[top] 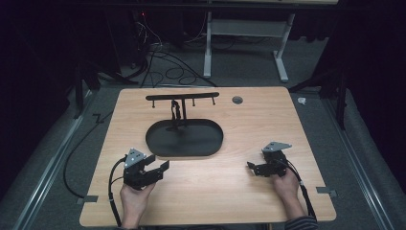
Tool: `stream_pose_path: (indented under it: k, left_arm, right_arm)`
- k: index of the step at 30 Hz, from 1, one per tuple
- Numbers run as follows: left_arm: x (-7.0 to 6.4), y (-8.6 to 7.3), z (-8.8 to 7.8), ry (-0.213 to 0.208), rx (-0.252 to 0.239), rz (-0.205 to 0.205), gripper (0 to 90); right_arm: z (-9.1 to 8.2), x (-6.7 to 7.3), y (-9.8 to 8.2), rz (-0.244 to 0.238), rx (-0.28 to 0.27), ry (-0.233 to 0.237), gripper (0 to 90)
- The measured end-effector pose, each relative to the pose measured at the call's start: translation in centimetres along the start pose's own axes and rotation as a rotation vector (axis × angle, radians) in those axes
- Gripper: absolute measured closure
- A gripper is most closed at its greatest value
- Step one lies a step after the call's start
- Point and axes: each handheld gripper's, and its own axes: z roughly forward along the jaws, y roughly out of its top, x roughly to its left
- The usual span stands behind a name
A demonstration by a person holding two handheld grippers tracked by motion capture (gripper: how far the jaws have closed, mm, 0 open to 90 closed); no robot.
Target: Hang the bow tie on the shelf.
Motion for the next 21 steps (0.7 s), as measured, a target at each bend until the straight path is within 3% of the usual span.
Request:
stream_pose_path:
  k: [8,21]
  left_arm:
    - [-0.2,-0.3,1.1,0.016,0.029,0.012,37.7]
    - [0.1,-0.9,2.5,0.018,0.064,-0.012,38.0]
  right_arm:
    - [0.0,0.0,0.0,0.001,0.0,0.0,14.9]
    - [0.0,0.0,0.0,0.001,0.0,-0.001,14.9]
